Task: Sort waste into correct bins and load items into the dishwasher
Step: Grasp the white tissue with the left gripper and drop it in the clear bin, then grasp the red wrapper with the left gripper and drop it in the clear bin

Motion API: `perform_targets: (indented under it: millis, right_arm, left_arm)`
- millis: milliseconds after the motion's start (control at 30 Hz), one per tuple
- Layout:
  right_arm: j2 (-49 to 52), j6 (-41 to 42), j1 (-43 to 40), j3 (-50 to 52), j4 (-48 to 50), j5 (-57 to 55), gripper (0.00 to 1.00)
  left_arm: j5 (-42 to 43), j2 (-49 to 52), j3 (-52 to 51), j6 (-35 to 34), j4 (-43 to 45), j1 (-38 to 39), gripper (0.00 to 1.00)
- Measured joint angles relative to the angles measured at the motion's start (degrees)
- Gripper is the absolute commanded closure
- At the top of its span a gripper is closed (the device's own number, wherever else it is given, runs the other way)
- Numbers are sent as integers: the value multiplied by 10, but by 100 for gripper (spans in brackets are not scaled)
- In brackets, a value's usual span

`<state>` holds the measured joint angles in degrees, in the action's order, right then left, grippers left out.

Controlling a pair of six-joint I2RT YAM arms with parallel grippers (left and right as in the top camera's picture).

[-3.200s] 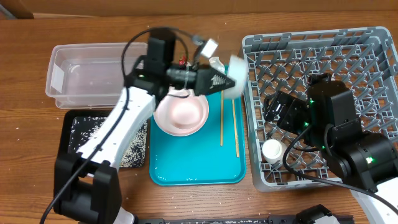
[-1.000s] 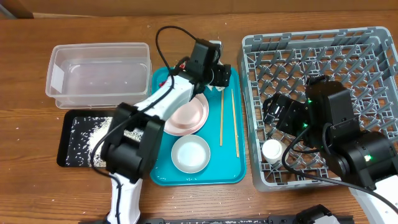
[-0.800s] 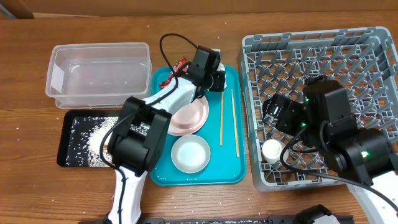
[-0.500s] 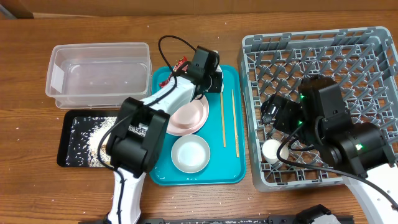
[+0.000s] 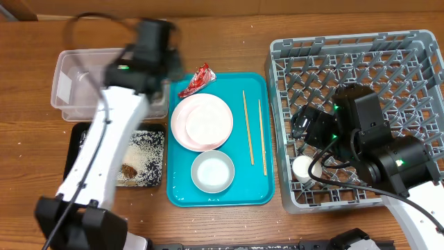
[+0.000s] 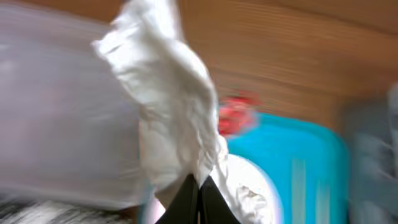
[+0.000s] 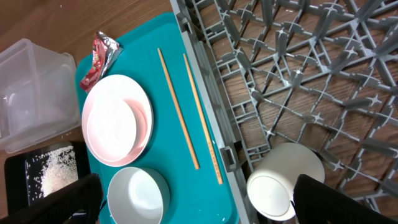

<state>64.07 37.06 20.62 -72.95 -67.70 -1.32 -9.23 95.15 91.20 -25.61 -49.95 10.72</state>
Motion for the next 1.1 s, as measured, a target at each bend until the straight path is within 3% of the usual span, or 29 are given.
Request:
perform_targets:
  millis: [33,67,200,367,567,667,833,967,1100]
  right_arm:
    - [0,0,0,0,1,0,0]
    - [0,0,0,0,2,0,0]
    - [0,0,0,0,2,0,0]
    - [0,0,0,0,0,0,0]
    - [3,0,0,0,1,0,0]
    - [7,0,0,0,1,0,0]
    - [13,0,0,0,0,0,0]
    - [16,0,0,0,-1,0,0]
    - [19,0,0,0,-1,0,0]
  left_arm:
    - [-11,2,0,-4,-6,-17,82]
    - [-19,8,0,-5,-9,-32,59]
    - [-29,43,-1,-15,-6,-62,34]
    - [31,57,-8,9,78,-60,28]
    - [102,72,-7,168,188,-10,26]
    - [112,118,-5,247,224,29,28]
    - [103,236,-5,313,275,65,27]
    - [96,283,-7,327,288,66,32]
    - [85,294,-7,335,287,66,43]
